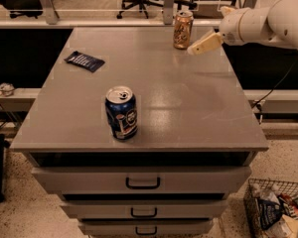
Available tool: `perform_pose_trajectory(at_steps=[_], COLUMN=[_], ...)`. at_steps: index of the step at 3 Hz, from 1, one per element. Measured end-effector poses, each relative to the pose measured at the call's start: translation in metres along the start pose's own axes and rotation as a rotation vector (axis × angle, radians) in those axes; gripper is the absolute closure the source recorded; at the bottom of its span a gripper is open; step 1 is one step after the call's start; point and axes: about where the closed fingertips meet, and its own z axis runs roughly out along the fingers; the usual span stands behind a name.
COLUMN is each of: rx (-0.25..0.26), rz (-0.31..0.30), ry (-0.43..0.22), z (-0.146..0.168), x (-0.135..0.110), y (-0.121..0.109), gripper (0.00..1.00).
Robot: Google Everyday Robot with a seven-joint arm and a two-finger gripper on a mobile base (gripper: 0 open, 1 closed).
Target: Knock orange can over
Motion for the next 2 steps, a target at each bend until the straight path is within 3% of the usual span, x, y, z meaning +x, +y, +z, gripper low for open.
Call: perform_pose_trajectory(at_steps=[2], rx=[0.076], rz=[0.116], ry=[-0.080], z=[0.069], x=[0.002], y=[-0.019], gripper=[0.00])
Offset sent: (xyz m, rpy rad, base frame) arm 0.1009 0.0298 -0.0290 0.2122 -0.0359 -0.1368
